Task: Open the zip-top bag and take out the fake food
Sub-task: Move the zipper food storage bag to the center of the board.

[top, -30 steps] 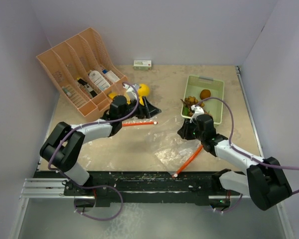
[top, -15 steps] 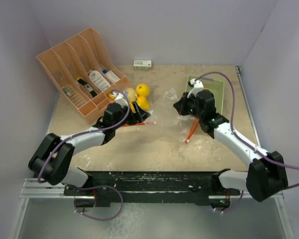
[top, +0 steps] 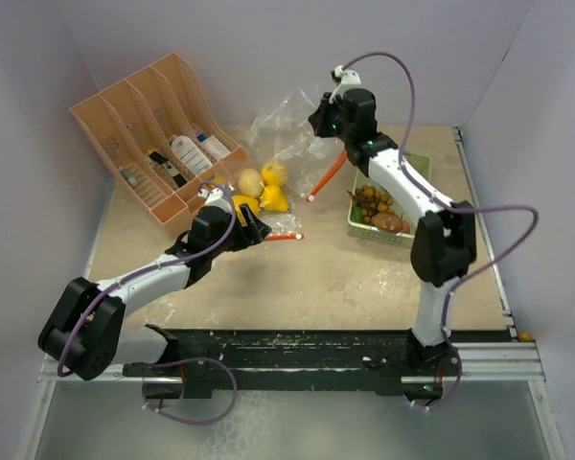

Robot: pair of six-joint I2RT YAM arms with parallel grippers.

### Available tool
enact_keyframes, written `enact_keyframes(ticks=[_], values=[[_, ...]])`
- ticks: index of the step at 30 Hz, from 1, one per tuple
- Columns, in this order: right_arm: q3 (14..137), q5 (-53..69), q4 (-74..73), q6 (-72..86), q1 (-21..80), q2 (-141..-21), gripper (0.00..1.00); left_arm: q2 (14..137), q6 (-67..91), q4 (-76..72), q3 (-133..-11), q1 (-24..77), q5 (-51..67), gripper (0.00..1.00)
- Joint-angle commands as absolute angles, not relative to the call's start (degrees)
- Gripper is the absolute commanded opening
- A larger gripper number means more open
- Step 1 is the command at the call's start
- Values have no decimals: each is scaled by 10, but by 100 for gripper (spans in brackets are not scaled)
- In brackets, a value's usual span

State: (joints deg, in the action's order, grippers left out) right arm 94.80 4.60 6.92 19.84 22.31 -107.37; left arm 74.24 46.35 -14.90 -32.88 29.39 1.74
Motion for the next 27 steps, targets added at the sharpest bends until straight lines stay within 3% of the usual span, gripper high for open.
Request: enact_keyframes(ticks=[1,5,6,9,10,12,17,27], values=[[1167,-22,-22,164,202,-1202,0,721,451,-123,-337,278,12,78],[1363,-40,-70,151,189,-1324,0,704,443,-92,-336,269,14,78],[1405,-38,-81,151,184,-1349,6,701,442,-87,-335,266,14,79],[1422,-50,-71,151,177,-1375,63,690,435,-72,-331,262,9,82],[1397,-47,-56,151,175,-1363,74,687,431,-66,-332,262,3,83],[1325,-35,-12,149,175,-1327,86,684,431,-59,-329,260,-9,87],[1159,-28,61,123,180,-1208,88,712,444,-47,-325,246,-45,100],[866,-86,136,16,311,-1030,87,726,483,-52,-280,158,-112,99]])
